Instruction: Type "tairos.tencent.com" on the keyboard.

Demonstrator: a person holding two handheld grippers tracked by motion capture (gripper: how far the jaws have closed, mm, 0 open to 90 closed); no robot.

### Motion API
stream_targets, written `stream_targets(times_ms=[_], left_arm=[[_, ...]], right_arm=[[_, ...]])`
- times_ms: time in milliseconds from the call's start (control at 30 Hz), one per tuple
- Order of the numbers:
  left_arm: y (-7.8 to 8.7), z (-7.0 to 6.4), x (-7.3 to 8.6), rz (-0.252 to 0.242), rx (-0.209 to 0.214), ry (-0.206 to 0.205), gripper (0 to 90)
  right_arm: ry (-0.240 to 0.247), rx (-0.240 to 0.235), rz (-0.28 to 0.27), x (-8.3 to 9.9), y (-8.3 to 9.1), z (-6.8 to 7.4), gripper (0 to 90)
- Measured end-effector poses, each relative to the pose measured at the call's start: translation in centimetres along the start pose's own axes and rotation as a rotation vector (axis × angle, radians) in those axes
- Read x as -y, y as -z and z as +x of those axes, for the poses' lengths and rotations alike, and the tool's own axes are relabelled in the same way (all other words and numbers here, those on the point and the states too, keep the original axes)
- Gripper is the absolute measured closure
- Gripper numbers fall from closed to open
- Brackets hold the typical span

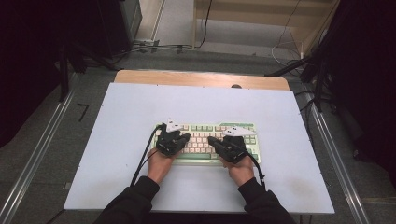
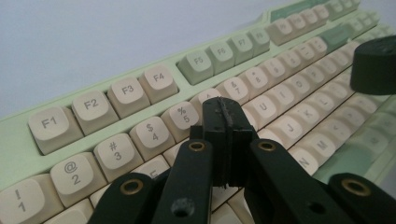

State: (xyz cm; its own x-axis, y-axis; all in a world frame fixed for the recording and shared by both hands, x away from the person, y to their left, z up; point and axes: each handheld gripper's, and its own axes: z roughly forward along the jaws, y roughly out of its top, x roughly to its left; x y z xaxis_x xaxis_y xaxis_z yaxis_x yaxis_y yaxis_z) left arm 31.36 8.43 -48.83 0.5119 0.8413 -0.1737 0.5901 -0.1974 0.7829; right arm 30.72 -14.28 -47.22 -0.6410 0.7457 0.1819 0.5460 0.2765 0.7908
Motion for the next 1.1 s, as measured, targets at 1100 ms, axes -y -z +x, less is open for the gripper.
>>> stream_targets(times_ms=[1100], left_arm=[[3.0, 0.5, 0.3, -0.064, 0.044, 0.031, 90.0]], right_arm=[[0.011, 0.022, 0.025, 1.1, 0.9, -0.4, 87.3]])
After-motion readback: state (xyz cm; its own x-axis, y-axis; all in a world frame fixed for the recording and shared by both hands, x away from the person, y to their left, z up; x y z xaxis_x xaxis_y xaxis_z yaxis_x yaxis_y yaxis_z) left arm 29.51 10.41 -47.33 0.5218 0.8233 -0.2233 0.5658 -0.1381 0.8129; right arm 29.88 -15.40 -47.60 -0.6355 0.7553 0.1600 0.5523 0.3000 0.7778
